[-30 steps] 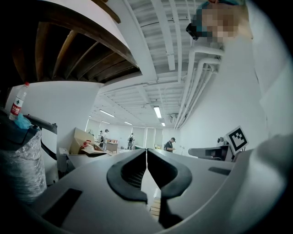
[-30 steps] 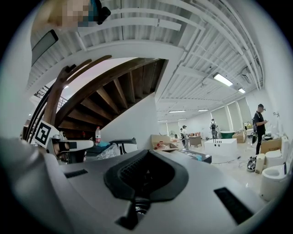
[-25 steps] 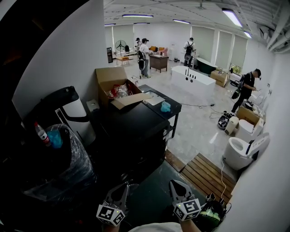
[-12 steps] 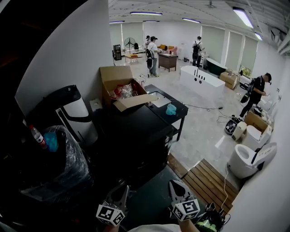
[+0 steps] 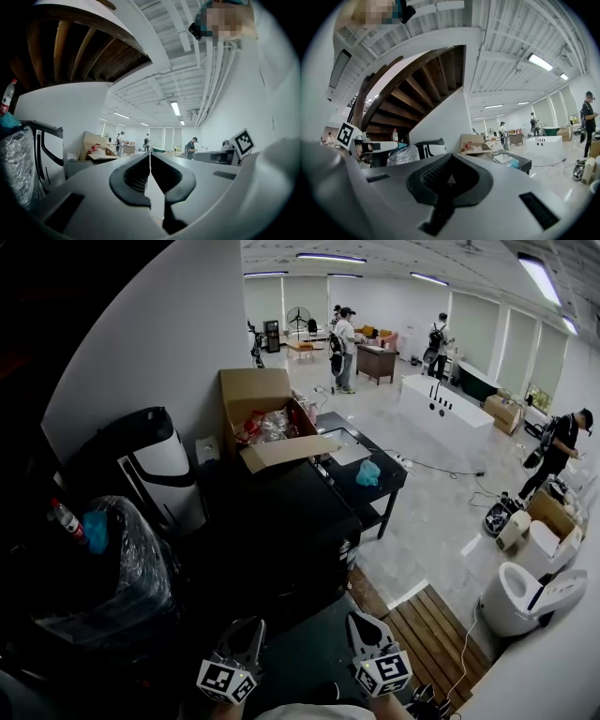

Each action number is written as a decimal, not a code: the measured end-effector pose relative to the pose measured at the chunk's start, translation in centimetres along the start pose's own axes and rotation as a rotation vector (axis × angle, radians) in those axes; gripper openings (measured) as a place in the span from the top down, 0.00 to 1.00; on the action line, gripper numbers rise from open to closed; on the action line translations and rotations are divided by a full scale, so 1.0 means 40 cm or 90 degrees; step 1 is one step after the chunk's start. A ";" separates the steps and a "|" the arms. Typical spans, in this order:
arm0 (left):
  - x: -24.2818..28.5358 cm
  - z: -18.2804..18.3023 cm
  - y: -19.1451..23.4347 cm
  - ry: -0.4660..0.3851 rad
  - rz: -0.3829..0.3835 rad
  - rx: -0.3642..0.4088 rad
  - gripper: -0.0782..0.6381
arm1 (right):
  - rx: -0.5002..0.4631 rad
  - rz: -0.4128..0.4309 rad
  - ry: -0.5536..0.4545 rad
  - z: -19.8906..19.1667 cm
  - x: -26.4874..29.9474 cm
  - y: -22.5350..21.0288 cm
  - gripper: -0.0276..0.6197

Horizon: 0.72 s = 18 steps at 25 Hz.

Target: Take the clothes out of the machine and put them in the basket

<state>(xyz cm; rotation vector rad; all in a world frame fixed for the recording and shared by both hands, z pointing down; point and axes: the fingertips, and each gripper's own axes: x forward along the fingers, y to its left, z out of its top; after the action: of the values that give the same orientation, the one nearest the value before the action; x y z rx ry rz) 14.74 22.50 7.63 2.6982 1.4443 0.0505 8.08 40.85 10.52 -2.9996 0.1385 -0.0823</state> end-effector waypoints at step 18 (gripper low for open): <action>0.115 -0.017 -0.014 0.012 0.089 0.010 0.86 | -0.005 0.109 0.029 -0.008 0.114 -0.087 0.94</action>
<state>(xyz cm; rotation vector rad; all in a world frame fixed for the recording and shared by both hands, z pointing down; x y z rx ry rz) 16.78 26.68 8.23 2.8143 1.2639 0.0737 12.88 43.80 11.56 -2.9798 0.4007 -0.1327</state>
